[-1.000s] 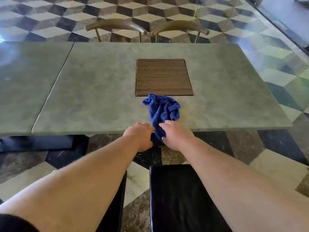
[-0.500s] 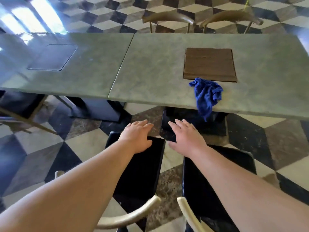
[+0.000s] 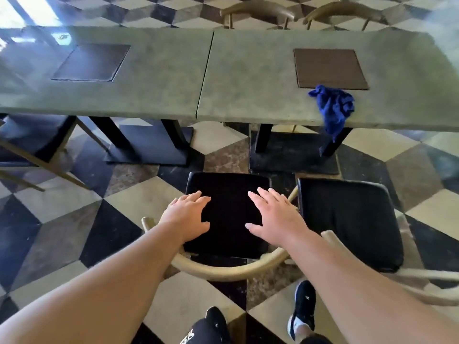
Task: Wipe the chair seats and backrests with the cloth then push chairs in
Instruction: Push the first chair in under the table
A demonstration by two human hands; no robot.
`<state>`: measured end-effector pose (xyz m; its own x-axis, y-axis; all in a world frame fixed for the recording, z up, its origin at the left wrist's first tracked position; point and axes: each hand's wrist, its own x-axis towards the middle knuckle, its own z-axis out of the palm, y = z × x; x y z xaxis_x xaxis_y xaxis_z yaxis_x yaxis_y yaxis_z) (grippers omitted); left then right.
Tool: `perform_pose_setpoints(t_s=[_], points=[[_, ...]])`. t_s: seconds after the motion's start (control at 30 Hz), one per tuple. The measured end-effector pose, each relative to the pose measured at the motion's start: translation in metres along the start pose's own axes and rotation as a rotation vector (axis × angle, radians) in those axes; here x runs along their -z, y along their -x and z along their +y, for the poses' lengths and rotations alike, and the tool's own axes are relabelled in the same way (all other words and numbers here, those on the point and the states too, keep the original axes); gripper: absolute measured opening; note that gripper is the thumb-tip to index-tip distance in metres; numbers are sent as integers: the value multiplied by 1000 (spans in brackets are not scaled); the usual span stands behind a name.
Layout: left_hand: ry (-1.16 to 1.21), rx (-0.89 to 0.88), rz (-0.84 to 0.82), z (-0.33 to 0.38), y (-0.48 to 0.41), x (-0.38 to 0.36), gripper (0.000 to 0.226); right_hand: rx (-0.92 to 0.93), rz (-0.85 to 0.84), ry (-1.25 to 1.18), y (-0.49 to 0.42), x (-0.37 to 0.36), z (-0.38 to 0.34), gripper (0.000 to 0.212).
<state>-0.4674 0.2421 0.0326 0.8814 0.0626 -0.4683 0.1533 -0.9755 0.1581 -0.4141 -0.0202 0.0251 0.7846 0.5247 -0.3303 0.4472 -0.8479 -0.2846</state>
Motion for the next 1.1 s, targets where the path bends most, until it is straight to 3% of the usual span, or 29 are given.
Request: perform_pose_setpoints(t_s=[0.23, 0.37, 0.47, 0.53, 0.6, 0.67, 0.77, 1.1], points=[[23, 6, -114, -50, 33, -51, 91, 16, -124, 30, 33, -59, -38, 91], [64, -25, -236, -66, 41, -80, 110, 29, -241, 55, 41, -95, -48, 101], [-104, -124, -307, -75, 43, -95, 112, 36, -351, 85, 42, -118, -55, 106], [-276, -198, -280, -77, 40, -102, 84, 22, -393, 131, 41, -128, -61, 97], [-370, -224, -227, -78, 33, -105, 48, 17, -349, 191, 37, -134, -65, 66], [-418, -212, -221, -78, 25, -103, 34, 21, -311, 248, 33, -132, -65, 33], [-462, -185, -284, -76, 12, -95, 32, 35, -310, 264, 27, -126, -62, 21], [-427, -79, -244, -60, -68, -50, 41, 11, -224, 177, -49, -86, -21, 19]])
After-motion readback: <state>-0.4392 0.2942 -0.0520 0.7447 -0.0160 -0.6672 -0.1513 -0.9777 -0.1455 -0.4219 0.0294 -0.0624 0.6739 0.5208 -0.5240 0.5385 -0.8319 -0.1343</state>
